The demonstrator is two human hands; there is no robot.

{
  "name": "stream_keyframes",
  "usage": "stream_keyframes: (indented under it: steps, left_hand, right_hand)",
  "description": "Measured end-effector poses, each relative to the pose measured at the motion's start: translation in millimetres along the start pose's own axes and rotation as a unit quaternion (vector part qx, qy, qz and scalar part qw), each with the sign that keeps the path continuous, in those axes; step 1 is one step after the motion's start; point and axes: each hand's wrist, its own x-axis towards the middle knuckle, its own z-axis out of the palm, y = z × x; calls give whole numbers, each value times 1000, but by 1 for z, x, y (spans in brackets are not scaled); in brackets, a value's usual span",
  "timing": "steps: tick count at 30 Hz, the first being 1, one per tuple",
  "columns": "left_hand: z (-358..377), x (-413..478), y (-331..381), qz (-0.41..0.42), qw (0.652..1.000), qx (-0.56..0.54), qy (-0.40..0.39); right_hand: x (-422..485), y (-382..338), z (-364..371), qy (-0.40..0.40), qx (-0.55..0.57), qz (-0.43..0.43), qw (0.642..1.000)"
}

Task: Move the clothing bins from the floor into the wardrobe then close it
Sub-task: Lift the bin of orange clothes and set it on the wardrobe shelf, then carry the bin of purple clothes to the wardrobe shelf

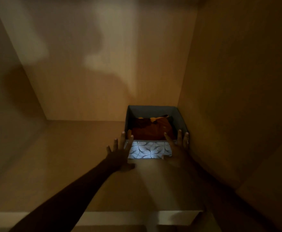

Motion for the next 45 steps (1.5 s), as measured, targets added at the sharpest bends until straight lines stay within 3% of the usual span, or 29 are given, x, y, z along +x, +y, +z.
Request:
stream_keyframes:
  steps: [4,8,12,19,30,33,38,45]
  left_hand:
    - [-1,-9,-2,18,996,-88,24]
    - [14,-38,-5,40,945,-253,201]
    - [34,-81,-10,-65,860,-438,253]
    - [55,-189,-52,-154,761,-556,299]
    - [121,-410,-112,-393,624,-557,383]
    - [139,-464,-108,-455,566,-539,428]
    - [157,-534,-71,-532,448,-510,506]
    - [199,-599,20,-624,251,-448,589]
  right_hand:
    - [-7,-1,-5,-2,40,4,999]
    - [-25,-15,-4,-13,124,-15,992]
    - [-66,-51,10,-18,340,-38,940]
    - [-131,-137,26,-139,526,-57,837]
    - [-239,-292,88,-408,490,-182,749]
    - [-270,-329,101,-478,457,-232,713]
    - [-319,-377,114,-564,379,-339,651]
    - [-410,-410,124,-661,274,-451,533]
